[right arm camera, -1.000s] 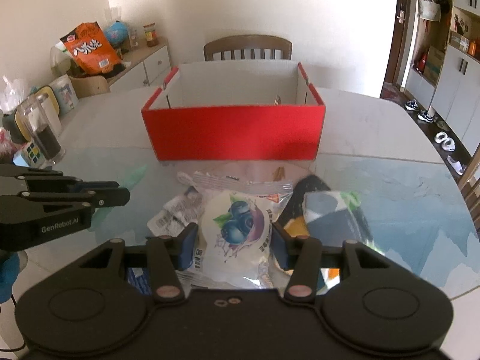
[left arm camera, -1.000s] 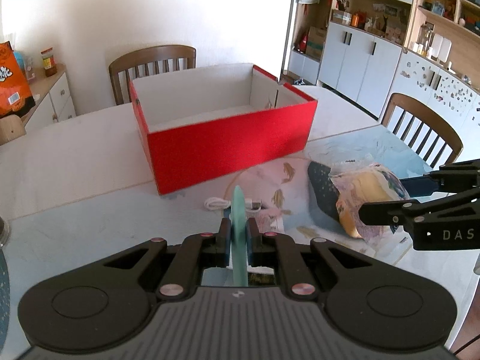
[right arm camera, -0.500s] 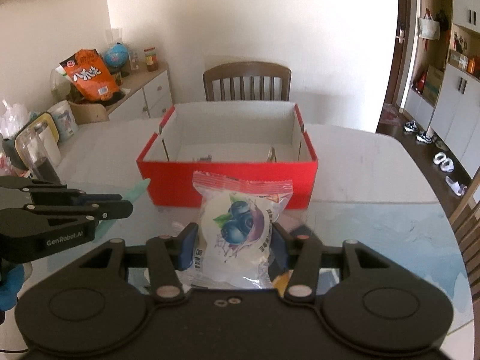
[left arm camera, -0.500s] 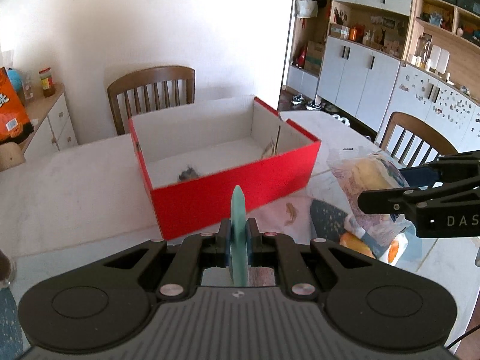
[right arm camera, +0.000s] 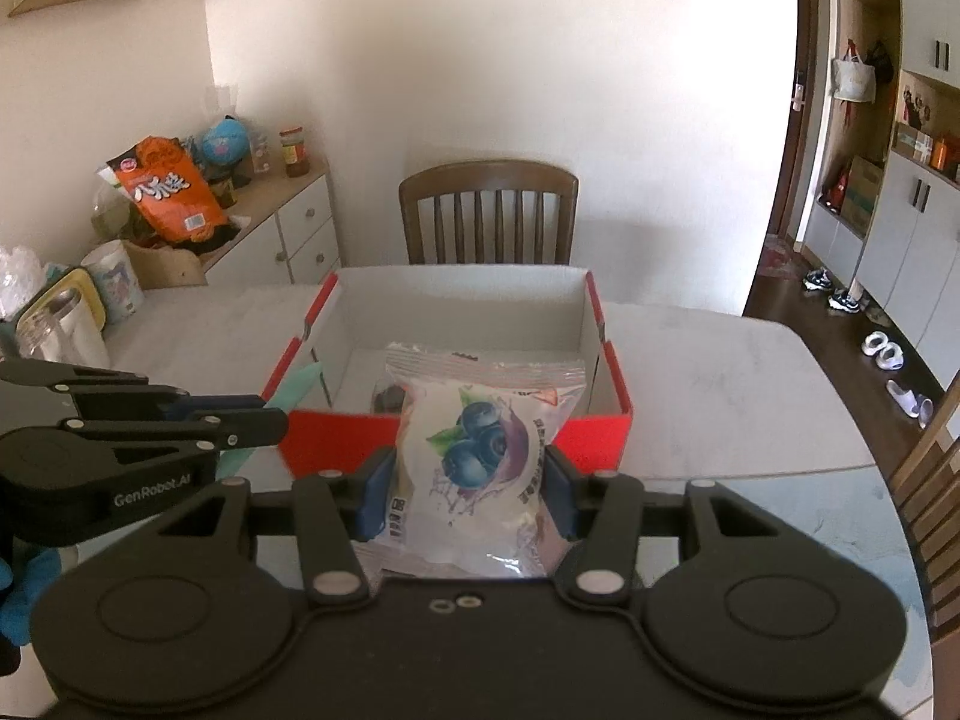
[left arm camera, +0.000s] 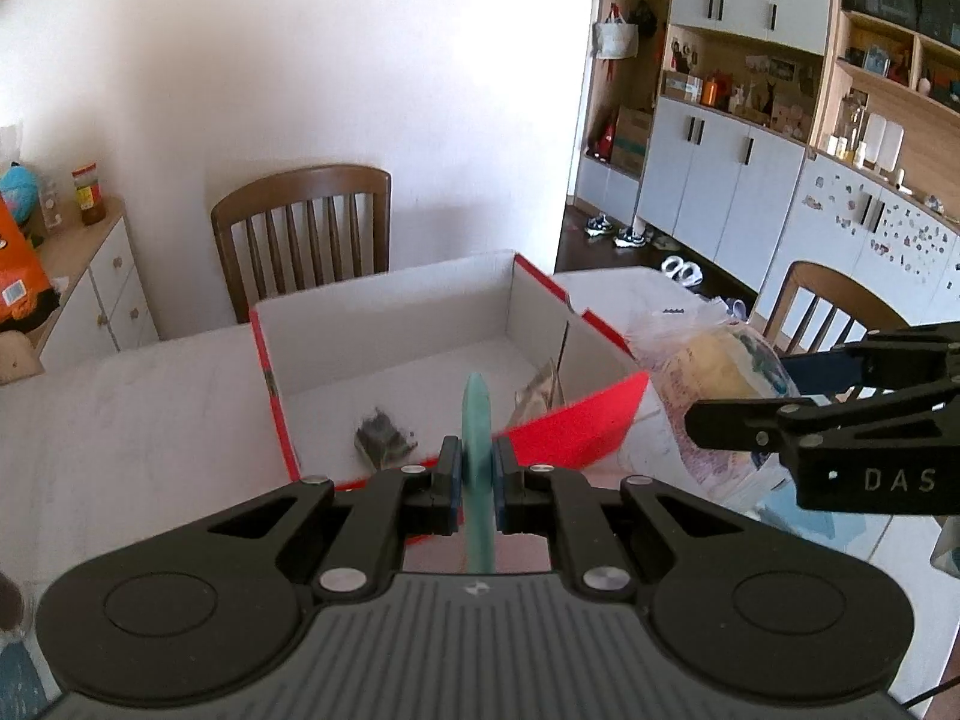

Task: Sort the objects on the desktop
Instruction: 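Carry the teal item and blueberry bread bag over into the red shoebox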

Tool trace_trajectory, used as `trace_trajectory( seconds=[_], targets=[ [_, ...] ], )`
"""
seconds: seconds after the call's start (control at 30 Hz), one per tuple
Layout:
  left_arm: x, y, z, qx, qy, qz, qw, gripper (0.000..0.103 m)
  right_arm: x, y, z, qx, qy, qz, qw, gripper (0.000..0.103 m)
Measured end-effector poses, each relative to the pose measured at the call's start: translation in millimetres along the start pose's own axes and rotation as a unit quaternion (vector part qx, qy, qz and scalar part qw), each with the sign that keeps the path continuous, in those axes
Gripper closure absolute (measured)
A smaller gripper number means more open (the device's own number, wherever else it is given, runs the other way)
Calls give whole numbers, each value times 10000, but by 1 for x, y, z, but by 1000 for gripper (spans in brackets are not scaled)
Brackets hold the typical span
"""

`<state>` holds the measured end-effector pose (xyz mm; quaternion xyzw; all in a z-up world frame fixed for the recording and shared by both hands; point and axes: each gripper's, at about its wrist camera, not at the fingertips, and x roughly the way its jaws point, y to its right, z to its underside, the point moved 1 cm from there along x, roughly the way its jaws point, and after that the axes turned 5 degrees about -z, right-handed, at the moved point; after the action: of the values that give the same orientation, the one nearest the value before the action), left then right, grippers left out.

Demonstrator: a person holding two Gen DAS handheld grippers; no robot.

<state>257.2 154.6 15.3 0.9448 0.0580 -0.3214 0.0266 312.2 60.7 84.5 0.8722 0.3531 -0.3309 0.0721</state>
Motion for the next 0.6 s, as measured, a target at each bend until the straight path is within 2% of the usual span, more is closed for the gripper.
trace_trajectory(
  seconds=[0.4, 0.6],
  targets=[
    [32, -16, -38, -48, 70, -64, 9999, 94, 22, 6, -33, -100, 139, 83, 9998, 53],
    [53, -26, -52, -50, 40, -215, 9997, 94, 45, 3, -47, -175, 121, 143, 9997, 53]
  ],
)
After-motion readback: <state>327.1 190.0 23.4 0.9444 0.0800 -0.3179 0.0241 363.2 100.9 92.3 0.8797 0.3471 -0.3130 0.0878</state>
